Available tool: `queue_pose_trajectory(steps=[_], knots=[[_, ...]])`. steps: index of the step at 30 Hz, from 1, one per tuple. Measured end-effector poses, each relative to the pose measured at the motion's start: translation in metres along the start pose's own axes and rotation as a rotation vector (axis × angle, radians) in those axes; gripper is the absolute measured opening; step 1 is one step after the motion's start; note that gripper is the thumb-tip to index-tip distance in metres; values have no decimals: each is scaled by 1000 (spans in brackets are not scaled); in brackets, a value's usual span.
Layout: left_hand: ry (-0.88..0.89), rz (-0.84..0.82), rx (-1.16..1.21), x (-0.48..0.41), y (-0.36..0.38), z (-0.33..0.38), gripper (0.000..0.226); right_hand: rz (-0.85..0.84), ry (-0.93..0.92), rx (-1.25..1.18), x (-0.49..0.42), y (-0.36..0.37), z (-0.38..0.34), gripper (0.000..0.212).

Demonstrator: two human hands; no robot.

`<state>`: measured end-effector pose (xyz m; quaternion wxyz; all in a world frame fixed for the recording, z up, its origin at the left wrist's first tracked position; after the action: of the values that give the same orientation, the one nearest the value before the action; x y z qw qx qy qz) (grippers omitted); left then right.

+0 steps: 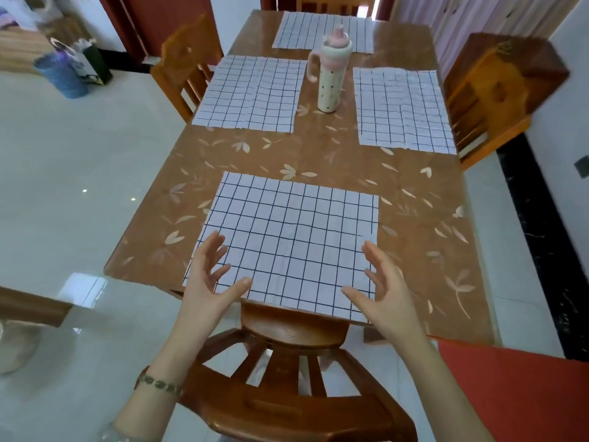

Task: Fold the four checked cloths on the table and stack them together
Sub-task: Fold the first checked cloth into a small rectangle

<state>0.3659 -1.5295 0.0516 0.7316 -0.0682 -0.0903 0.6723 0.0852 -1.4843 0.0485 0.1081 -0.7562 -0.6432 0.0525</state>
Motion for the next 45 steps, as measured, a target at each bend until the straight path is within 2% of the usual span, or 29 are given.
queue_pose_trajectory(steps=[8, 11, 13, 17, 22, 25, 28, 31, 35, 38, 43, 45], knots=[[1, -88, -12, -41, 6, -7, 88, 47, 96, 40, -25, -5, 11, 74], [-3, -119, -98, -73, 3, -13, 81, 48, 55, 186, -54, -12, 11, 60], [4, -160, -231, -113, 1, -27, 68, 51, -3, 331, -88, -21, 16, 50], [104, -279, -641, -211, -1, -63, 53, 13, 50, 473, -161, -39, 44, 40], [49, -384, -977, -287, 2, -97, 50, -35, 217, 653, -228, -52, 90, 40], [16, -339, -1154, -320, -1, -121, 59, -91, 284, 723, -250, -48, 114, 43], [-44, -250, -1144, -343, -8, -138, 60, -70, 306, 760, -267, -48, 129, 46], [-6, -273, -1126, -360, -14, -150, 52, -35, 294, 782, -280, -53, 139, 49], [7, -358, -1216, -374, -17, -161, 49, -70, 302, 885, -291, -58, 152, 36], [1, -308, -1152, -377, -17, -162, 43, -73, 291, 922, -296, -59, 151, 33], [-121, -210, -1151, -386, -22, -163, 8, -124, 407, 864, -305, -61, 155, 14], [-152, -217, -1182, -386, -23, -161, 19, -116, 423, 834, -308, -64, 155, 16]])
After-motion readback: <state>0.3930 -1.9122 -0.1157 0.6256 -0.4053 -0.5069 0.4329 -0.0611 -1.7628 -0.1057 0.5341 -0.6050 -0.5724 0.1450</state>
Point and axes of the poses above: each hand's wrist, its own x-axis away from the middle knuckle, its own y-axis out of the palm, z = x × y, the point moved 5 cm from there along -x, towards the middle knuckle, and after that the axes turned 4 degrees about -x, right-handed, at the moved point
